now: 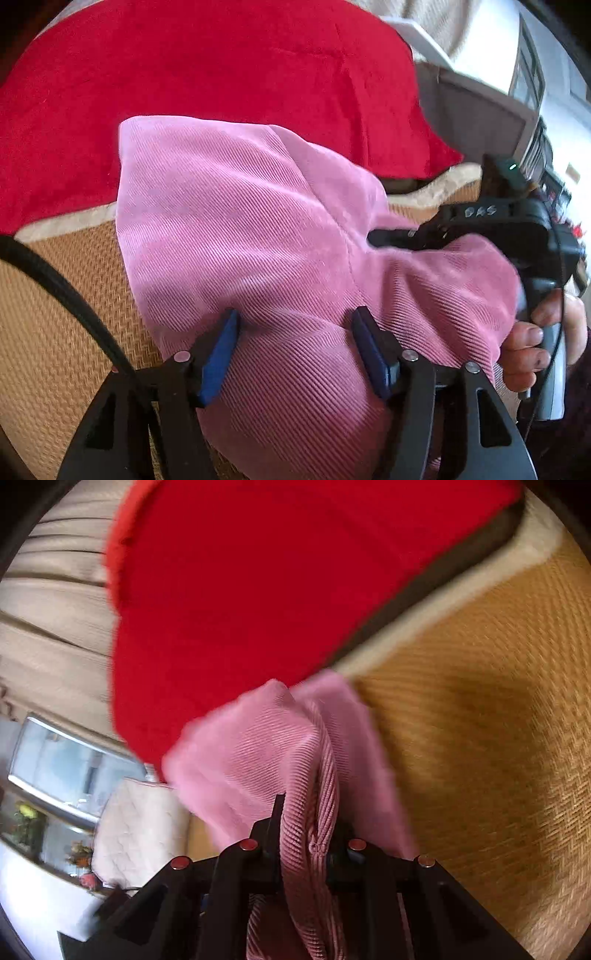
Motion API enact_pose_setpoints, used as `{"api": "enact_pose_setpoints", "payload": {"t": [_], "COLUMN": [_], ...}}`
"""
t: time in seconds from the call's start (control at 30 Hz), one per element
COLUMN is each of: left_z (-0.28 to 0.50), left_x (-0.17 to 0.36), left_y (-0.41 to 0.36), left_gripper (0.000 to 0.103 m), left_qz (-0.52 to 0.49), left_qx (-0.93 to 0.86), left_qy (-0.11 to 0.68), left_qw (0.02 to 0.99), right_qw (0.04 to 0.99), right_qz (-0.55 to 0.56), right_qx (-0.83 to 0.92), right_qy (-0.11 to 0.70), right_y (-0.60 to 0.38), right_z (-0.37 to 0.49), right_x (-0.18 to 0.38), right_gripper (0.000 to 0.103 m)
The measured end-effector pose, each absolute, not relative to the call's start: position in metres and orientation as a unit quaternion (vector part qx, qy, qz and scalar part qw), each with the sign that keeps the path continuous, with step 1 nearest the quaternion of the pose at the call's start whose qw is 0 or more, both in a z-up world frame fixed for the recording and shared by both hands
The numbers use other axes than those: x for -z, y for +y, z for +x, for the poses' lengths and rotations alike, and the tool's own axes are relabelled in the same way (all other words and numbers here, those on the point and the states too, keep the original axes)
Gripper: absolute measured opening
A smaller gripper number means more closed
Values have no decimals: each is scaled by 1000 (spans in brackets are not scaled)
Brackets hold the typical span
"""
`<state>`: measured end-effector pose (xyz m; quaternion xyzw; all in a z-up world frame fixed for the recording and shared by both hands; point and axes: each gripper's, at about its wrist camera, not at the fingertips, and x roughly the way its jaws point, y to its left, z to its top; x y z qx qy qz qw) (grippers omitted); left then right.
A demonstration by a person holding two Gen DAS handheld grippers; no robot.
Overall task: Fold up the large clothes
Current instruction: 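Open the right tool and lay the folded end down while the left tool presses it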
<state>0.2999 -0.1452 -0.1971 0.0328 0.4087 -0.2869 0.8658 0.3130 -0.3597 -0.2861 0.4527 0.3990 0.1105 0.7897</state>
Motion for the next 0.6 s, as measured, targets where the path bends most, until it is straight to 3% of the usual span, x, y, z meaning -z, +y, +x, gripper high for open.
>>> {"api": "enact_pose_setpoints", "payload": {"t": [0.07, 0.27, 0.47, 0.6], "left_z": [305, 297, 283, 282], "left_x": [199, 200, 196, 195], "left_y": [-145, -144, -146, -146], "left_gripper": [70, 71, 71, 70], "left_qz": [31, 35, 41, 24], "left_qx": [288, 283, 277, 283], "left_qy": [414, 413, 412, 414], "left_qw": [863, 865, 867, 865], "right_qw": [775, 788, 858, 864], "right_qz": [475, 443, 372, 287], "right_qx": [-120, -107, -90, -153], "right_qy": [399, 414, 343, 384], "right_y": [-366, -375, -383, -331], "right_z": [313, 306, 287, 317], "right_x": [297, 270, 192, 162], "right_gripper": [17, 27, 27, 27]}}
